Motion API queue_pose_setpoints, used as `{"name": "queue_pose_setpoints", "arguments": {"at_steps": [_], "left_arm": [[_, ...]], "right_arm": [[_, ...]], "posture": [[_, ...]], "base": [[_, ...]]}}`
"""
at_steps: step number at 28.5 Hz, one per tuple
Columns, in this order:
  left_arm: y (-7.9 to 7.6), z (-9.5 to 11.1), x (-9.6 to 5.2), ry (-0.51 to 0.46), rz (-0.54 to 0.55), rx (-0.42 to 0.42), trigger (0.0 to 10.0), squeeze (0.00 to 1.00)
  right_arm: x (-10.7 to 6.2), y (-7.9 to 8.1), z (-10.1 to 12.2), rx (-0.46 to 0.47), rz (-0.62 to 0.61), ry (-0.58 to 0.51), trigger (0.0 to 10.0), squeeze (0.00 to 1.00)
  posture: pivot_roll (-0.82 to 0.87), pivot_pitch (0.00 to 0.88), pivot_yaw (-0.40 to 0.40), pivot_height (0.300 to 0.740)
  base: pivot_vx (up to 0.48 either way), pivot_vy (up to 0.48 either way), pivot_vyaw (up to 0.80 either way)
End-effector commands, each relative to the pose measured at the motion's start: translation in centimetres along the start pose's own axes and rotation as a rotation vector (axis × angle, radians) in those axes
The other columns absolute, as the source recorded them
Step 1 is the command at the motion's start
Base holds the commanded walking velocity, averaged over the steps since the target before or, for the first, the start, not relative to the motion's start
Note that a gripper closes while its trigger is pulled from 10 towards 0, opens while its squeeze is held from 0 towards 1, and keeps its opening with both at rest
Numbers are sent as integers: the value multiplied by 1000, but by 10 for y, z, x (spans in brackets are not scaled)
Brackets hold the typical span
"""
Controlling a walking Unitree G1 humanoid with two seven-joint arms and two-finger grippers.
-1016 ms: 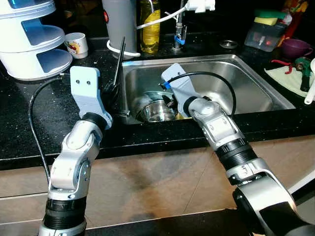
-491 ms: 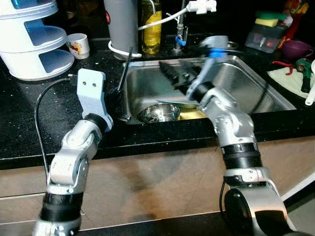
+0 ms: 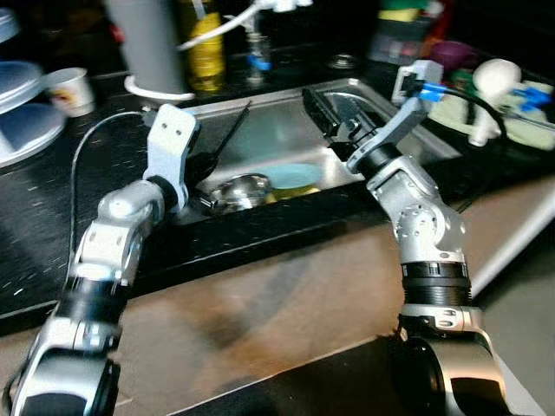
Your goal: Kitchen organization
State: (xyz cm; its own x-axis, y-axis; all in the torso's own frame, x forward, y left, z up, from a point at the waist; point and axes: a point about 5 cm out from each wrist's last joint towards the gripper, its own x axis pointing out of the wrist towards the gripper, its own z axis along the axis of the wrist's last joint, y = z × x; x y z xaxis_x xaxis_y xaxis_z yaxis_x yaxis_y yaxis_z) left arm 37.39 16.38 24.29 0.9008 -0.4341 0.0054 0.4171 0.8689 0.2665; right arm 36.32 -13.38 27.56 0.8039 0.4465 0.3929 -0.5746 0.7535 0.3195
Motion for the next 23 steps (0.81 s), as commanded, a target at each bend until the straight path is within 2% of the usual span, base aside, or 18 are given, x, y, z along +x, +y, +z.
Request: {"name": "queue_pose_setpoints", "arguments": {"at_steps": [1,4,6,7,10,11,13,15,19,23], "left_arm": [[8,-7,-2,39,5,31,10000,0],[17,-10,8,117,-47,104,10000,0],[19,-11,10,135,-59,120,10000,0],[22,-12,12,161,-57,164,10000,0],[25,-13,14,178,-56,188,10000,0],[27,-14,16,193,-48,218,10000,0],[29,-15,18,178,-35,246,10000,0],[28,-19,20,153,-23,220,10000,0],[22,-31,22,172,-52,172,10000,0],[19,-31,24,145,-54,157,10000,0]], "right_arm": [[1,5,1,12,19,-10,10000,0],[-1,11,2,-3,51,5,10000,0],[-1,12,2,-10,54,12,10000,0],[-2,13,2,-14,57,15,10000,0],[-3,14,2,-20,58,18,10000,0],[-4,15,3,-21,59,18,10000,0],[-6,17,5,-22,65,17,10000,0],[-8,19,6,-24,64,21,10000,0],[-14,20,7,-29,56,39,10000,0],[-18,20,9,-31,48,46,10000,0]], "posture": [[7,0,37,740],[-1,0,40,740],[-5,0,43,740],[-9,0,44,740],[-14,0,46,740],[-20,0,48,740],[-29,0,50,740],[-38,5,48,740],[-59,31,49,740],[-76,53,50,740]], "base": [[0,0,0],[0,0,0],[0,0,0],[0,0,0],[0,0,0],[0,0,0],[0,0,0],[0,0,0],[0,0,0],[0,0,0]]}}
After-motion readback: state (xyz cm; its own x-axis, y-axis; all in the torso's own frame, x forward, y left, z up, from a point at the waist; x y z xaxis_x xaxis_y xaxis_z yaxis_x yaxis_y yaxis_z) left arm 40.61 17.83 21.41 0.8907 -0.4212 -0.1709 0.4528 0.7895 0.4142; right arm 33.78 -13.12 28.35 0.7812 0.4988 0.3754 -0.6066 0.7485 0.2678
